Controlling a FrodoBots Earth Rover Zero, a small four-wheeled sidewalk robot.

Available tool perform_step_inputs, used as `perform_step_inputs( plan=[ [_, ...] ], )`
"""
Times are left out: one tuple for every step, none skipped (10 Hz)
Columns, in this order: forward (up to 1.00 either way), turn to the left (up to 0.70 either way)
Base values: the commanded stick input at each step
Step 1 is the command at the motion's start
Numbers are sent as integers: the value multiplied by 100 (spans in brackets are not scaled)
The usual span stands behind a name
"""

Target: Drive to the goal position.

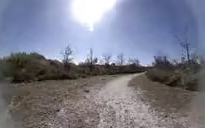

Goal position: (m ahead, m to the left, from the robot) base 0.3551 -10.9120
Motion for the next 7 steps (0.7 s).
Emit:
perform_step_inputs(
  plan=[
    [70,0],
    [70,0],
    [70,0],
    [70,0],
    [70,0],
    [70,0],
    [70,1]
  ],
)
